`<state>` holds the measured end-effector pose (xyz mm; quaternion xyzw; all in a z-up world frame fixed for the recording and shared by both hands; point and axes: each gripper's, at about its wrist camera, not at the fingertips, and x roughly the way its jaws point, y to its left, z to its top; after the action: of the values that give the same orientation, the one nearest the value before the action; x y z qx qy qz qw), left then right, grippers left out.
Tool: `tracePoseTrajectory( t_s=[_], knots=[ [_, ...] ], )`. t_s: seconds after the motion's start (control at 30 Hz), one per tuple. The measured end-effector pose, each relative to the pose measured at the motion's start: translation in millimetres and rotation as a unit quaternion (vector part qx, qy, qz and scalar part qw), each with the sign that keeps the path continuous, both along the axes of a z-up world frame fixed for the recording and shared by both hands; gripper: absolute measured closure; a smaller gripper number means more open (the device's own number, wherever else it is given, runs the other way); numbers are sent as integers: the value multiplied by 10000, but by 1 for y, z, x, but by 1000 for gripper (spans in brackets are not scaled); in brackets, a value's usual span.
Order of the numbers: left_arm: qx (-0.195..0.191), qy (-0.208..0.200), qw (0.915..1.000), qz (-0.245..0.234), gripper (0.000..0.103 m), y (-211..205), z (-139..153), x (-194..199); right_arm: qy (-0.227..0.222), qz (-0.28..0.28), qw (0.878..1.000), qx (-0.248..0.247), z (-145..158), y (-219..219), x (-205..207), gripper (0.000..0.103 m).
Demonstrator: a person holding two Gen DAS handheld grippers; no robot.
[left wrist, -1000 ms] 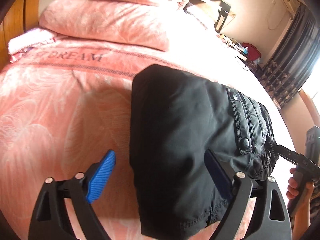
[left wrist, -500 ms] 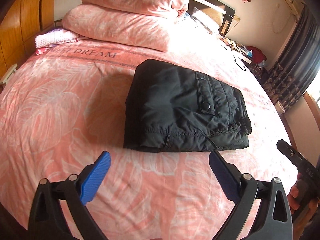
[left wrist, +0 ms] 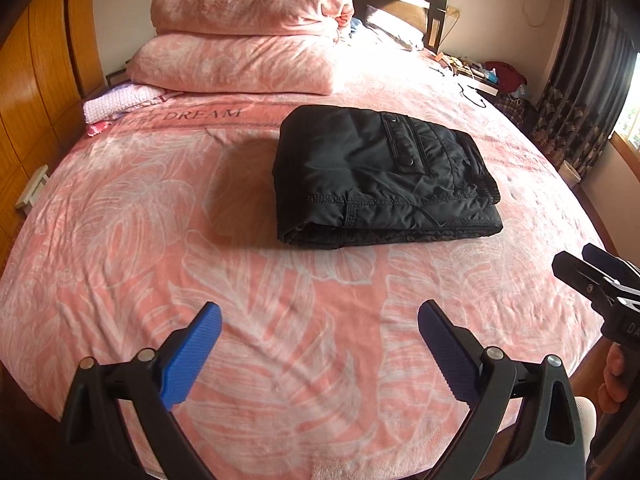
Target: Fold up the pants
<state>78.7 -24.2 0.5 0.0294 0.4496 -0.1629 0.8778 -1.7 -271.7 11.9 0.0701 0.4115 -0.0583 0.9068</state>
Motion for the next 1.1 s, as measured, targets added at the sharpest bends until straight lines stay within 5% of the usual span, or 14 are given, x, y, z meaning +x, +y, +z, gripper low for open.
tracePoseTrajectory(
  t_s=[0.4, 0.6, 0.73, 1.1],
  knots=[
    [-18, 7, 9999, 131, 4, -42, -30, 85, -30, -28, 9999, 117, -21, -21, 68, 3],
    [-136, 163, 9997, 74, 4, -31, -48, 88, 63, 108, 9996, 235, -41, -30, 70, 3],
    [-7, -6, 10000, -5, 4, -31, -44, 86, 111, -51, 9999, -65, -44, -33, 68, 3],
    [-21, -50, 10000, 32, 4, -26, -42, 84, 112, 22, 9999, 98, -48, -34, 67, 3]
  ],
)
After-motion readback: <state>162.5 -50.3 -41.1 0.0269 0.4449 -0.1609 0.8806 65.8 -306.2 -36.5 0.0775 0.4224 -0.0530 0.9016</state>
